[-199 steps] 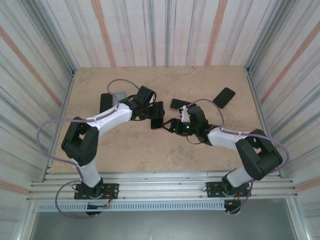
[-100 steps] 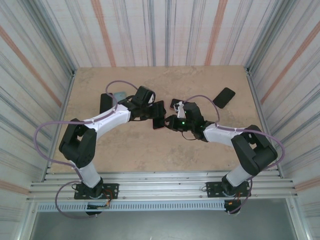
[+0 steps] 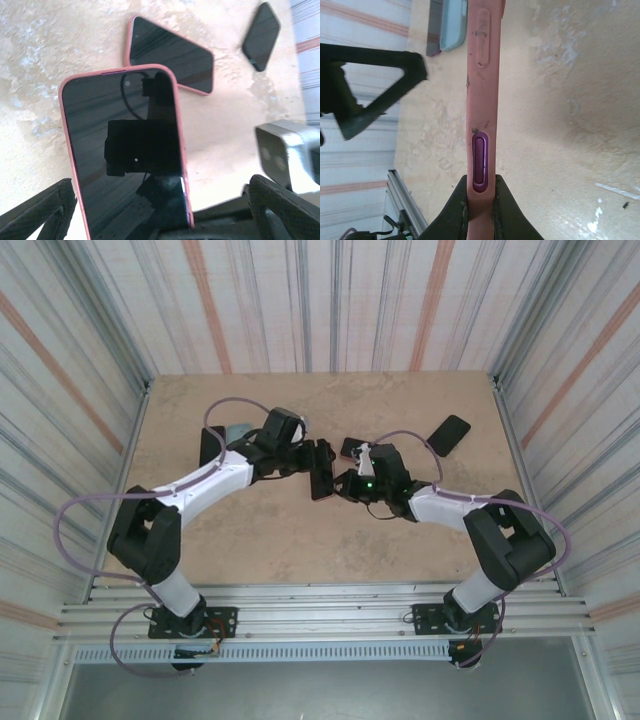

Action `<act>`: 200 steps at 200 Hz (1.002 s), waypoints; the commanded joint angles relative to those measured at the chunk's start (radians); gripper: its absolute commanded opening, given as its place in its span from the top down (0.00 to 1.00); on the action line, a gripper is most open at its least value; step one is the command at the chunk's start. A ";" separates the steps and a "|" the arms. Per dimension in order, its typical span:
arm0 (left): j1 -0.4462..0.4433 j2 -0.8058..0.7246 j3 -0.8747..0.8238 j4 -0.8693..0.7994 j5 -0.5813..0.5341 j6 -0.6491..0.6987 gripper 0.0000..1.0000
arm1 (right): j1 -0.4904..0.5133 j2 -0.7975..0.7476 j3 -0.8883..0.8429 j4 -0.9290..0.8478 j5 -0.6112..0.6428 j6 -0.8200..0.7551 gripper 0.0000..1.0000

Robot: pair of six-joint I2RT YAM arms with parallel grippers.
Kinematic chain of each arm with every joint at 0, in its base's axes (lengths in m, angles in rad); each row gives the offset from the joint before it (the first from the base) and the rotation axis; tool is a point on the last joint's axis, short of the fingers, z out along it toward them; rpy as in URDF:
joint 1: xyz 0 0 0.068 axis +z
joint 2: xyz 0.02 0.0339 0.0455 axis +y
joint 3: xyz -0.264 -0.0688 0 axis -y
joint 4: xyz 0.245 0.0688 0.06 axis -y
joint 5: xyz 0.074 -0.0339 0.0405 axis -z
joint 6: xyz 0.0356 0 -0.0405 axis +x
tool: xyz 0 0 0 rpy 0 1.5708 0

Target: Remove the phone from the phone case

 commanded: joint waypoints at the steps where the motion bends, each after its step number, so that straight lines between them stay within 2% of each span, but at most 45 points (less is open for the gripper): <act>1: 0.054 -0.052 -0.020 0.066 0.082 0.000 0.07 | -0.021 -0.048 0.070 0.035 -0.061 0.031 1.00; 25: 0.122 -0.051 -0.043 0.145 0.203 -0.023 0.08 | -0.038 -0.048 0.108 0.043 -0.111 0.042 1.00; 64: 0.207 -0.036 -0.074 0.337 0.387 -0.112 0.10 | -0.059 -0.068 0.121 0.156 -0.183 0.138 1.00; 103: 0.232 0.009 -0.063 0.562 0.517 -0.270 0.16 | -0.074 -0.075 0.143 0.233 -0.232 0.213 1.00; 116: 0.235 0.030 -0.047 0.600 0.564 -0.299 0.20 | -0.073 -0.061 0.143 0.311 -0.258 0.264 1.00; 128: 0.240 0.042 -0.026 0.573 0.583 -0.291 0.24 | -0.070 -0.054 0.138 0.363 -0.266 0.298 1.00; 157: 0.262 0.046 -0.019 0.699 0.617 -0.381 0.36 | -0.087 -0.036 0.147 0.369 -0.271 0.298 1.00; 163: 0.262 0.047 -0.010 0.712 0.622 -0.392 0.37 | -0.093 -0.025 0.152 0.394 -0.281 0.353 1.00; 179: 0.259 0.050 0.029 0.659 0.643 -0.360 0.40 | -0.096 -0.004 0.156 0.472 -0.302 0.403 1.00; 200: 0.265 0.046 0.025 0.710 0.654 -0.401 0.51 | -0.105 0.020 0.157 0.477 -0.311 0.402 1.00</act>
